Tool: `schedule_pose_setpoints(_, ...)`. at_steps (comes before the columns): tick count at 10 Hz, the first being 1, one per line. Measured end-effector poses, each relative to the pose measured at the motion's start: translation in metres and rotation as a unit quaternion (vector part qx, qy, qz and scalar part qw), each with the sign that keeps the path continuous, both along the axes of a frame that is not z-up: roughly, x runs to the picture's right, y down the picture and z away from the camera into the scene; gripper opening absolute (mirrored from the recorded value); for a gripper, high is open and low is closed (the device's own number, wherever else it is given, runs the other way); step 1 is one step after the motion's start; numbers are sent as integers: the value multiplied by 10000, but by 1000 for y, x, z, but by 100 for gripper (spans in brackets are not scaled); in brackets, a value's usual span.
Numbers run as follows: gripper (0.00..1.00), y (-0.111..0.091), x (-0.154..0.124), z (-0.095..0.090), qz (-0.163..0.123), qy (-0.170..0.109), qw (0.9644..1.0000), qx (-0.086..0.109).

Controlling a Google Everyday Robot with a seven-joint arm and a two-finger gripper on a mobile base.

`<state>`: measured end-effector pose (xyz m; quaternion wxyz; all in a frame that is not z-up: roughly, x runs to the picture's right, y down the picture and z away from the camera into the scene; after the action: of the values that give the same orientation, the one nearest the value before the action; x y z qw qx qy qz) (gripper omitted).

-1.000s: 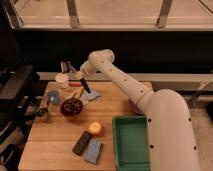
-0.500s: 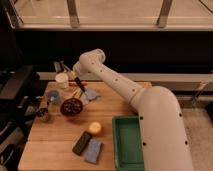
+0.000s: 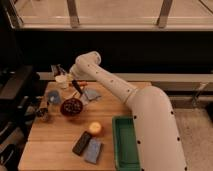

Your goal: Place brush in paper cup

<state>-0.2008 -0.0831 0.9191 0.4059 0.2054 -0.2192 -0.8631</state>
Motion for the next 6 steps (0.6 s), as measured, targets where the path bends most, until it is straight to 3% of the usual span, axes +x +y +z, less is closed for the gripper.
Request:
schedule_pose_setpoints(3,3,9,-1,10,90,53,9998,-152)
schedule_pose_setpoints(6,33,16,-5,20,200,148,9993,-272)
